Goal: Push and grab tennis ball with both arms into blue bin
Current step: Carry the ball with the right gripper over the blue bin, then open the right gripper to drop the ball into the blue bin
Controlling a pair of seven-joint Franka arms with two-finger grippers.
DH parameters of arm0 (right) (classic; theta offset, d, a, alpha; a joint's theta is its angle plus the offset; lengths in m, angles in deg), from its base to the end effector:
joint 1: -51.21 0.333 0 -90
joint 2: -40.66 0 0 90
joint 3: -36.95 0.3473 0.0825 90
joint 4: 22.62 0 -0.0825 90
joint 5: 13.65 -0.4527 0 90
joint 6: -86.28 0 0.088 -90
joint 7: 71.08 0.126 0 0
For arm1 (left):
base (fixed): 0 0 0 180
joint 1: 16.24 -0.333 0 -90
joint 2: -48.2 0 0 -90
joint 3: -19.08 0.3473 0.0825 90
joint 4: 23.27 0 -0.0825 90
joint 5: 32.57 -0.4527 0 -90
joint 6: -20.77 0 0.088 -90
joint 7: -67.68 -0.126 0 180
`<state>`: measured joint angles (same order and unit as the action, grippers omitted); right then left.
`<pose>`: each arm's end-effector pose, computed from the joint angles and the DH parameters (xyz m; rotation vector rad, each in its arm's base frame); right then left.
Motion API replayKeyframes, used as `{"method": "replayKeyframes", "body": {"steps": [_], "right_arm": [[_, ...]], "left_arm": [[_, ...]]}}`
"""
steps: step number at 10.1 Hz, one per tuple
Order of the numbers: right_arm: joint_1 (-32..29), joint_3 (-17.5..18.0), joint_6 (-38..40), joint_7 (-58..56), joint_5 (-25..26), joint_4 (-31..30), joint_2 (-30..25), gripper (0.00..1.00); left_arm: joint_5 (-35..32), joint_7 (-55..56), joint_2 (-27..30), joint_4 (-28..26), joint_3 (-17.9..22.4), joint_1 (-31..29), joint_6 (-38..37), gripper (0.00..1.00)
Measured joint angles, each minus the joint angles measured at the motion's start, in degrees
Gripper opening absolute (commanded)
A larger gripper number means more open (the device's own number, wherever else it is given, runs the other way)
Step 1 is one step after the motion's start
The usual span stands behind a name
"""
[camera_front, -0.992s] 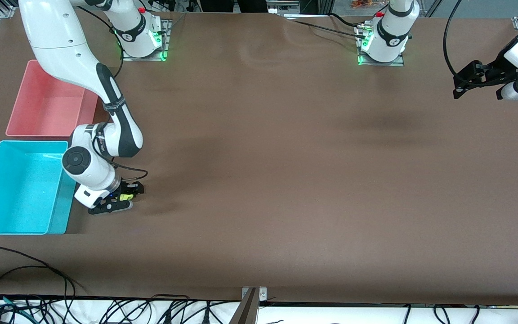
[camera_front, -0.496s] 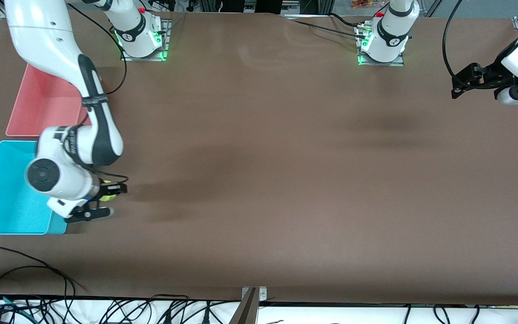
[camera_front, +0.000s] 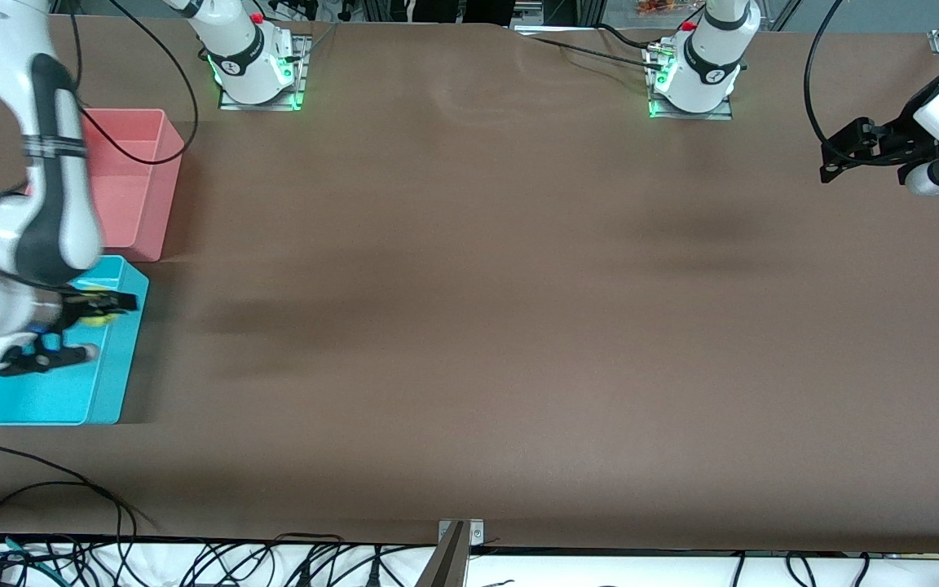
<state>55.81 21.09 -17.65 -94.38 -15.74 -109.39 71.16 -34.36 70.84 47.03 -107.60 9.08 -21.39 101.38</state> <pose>0.7353 -0.1158 0.3255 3.0616 0.3369 -0.3641 0.6095 -0.0462 0.6635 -3.1053 0.0401 0.1288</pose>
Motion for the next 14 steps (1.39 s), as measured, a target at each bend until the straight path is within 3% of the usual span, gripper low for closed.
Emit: {"method": "replayKeyframes", "body": {"steps": [4,10,11,12,13,14], "right_arm": [[-10.59,0.00,0.01,-13.68,-1.41,-1.99,0.50,0.16],[-11.78,0.24,-8.90,-15.31,-1.56,-8.33,4.81,0.18],[-11.96,0.33,-10.24,-15.31,-1.56,-8.69,5.80,0.32],[-12.13,0.34,-11.18,-15.31,-1.56,-8.83,6.87,0.78],[-12.45,0.36,-11.79,-15.31,-1.56,-8.85,7.84,1.00],[-12.79,0.40,-12.05,-15.44,-1.56,-8.85,8.45,1.00]], "left_arm": [[0.00,0.01,-0.05,0.07,-0.18,0.10,-0.04,1.00],[0.00,0.03,-0.05,0.39,-0.45,0.22,-0.07,1.00],[0.00,0.03,-0.05,0.45,-0.48,0.23,-0.09,1.00],[0.01,0.05,-0.05,0.48,-0.43,0.22,-0.12,1.00],[0.28,0.08,-0.05,0.51,-0.23,0.09,-0.15,1.00],[0.82,0.10,-0.05,0.51,0.09,-0.25,-0.20,1.00]]}}
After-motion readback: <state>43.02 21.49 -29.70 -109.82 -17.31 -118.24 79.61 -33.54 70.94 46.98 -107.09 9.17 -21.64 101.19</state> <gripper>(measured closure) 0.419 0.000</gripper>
